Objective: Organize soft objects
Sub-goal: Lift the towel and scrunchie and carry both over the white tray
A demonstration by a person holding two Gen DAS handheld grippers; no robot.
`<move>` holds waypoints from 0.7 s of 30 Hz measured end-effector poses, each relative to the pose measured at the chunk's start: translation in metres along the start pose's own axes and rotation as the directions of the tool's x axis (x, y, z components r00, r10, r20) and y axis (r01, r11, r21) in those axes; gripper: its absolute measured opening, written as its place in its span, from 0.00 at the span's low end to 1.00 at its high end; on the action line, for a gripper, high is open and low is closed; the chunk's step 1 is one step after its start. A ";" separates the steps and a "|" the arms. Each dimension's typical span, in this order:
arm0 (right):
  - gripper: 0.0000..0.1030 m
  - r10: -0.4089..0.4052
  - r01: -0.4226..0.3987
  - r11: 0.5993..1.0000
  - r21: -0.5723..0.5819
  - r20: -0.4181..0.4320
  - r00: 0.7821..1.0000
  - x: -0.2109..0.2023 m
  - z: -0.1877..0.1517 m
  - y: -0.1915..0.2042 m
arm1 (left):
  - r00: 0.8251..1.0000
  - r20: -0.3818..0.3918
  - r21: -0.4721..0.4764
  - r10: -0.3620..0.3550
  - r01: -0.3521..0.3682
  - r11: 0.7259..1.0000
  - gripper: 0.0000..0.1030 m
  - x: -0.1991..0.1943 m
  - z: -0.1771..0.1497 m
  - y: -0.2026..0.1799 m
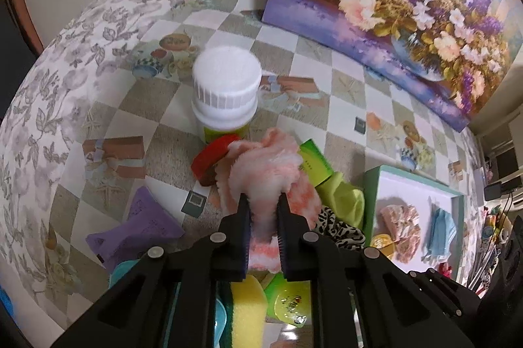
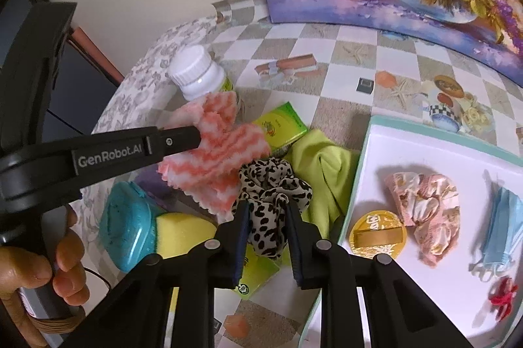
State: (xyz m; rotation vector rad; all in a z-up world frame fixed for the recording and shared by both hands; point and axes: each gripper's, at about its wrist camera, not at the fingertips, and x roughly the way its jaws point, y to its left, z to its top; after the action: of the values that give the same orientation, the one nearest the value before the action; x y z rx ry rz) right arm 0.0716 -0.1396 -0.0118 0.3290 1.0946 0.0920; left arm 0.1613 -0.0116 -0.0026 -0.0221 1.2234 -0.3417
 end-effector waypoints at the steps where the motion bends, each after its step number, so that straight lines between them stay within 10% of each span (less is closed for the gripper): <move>1: 0.23 0.002 -0.002 1.000 0.000 0.005 1.000 -0.002 0.000 0.000 | 1.000 0.009 0.002 0.000 0.000 1.000 0.14 -0.003 0.001 -0.001; 21: 0.23 0.030 -0.030 1.000 0.000 0.143 0.989 -0.062 0.014 0.002 | 0.973 0.226 0.011 -0.038 0.036 0.999 0.14 -0.087 0.010 -0.007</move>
State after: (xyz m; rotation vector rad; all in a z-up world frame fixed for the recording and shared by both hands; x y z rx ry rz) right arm 0.0555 -0.1557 0.0477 0.3489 0.9478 0.0927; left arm 0.1431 0.0035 0.0815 -0.0758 0.9965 -0.3657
